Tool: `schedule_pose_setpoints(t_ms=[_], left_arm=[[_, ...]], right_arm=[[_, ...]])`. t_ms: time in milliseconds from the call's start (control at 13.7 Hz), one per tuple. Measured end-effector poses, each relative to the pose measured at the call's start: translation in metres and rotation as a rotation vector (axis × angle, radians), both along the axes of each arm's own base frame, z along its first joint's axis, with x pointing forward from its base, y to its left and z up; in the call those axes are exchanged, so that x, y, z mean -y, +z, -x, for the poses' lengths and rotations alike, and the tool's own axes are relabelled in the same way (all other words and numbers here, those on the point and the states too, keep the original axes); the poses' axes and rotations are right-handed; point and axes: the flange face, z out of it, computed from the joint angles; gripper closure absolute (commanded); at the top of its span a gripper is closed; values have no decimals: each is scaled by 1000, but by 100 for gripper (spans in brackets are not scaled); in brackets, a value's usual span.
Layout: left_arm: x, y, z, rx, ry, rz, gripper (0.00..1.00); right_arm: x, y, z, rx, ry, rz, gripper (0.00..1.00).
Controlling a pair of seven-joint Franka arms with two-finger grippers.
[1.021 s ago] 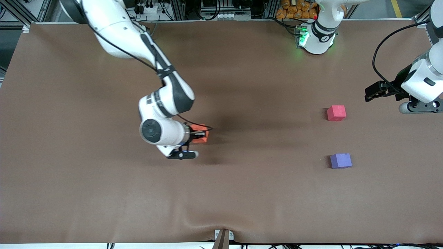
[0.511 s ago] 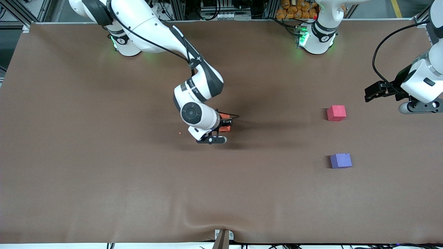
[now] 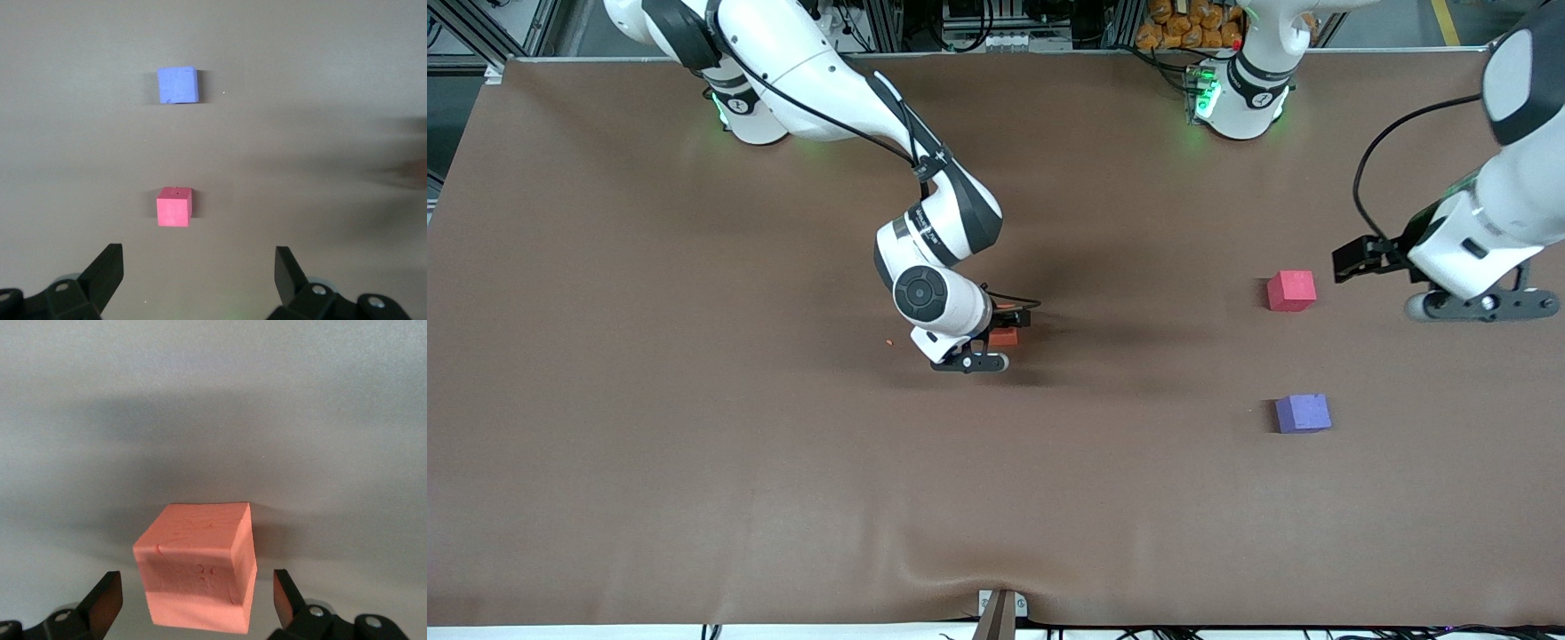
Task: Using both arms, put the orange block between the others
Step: 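Carry the orange cube to mid-table with the right gripper and release it, then grasp the orange cube with the left gripper while the right gripper withdraws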
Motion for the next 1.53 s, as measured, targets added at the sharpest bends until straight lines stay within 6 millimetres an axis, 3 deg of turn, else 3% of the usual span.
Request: schedule_pose_setpoints(t_ms=[146, 365, 584, 802, 1094, 1313, 1459, 1532], left_arm=[[17, -11, -6, 4, -27, 4, 0], [62, -35, -13, 18, -51, 8, 0], [99, -63, -19, 14, -63, 11, 0], [121, -82, -18, -7, -86, 9, 0], [166, -101, -11, -25, -91, 0, 0], [223, -124, -3, -34, -104, -4, 0], [265, -145, 5, -20, -102, 1, 0], [285, -158, 9, -7, -88, 7, 0]], right_arm=[[-3, 8, -4, 14, 0, -11, 0], [6, 37, -23, 68, -22, -27, 0], [61, 89, -64, 158, -45, 3, 0], [148, 143, -98, 187, 42, 65, 0], [309, 205, -122, 167, 99, 150, 0], [433, 244, -111, 189, 88, 191, 0], [480, 266, -96, 201, 64, 192, 0], [487, 276, -89, 204, 62, 188, 0]])
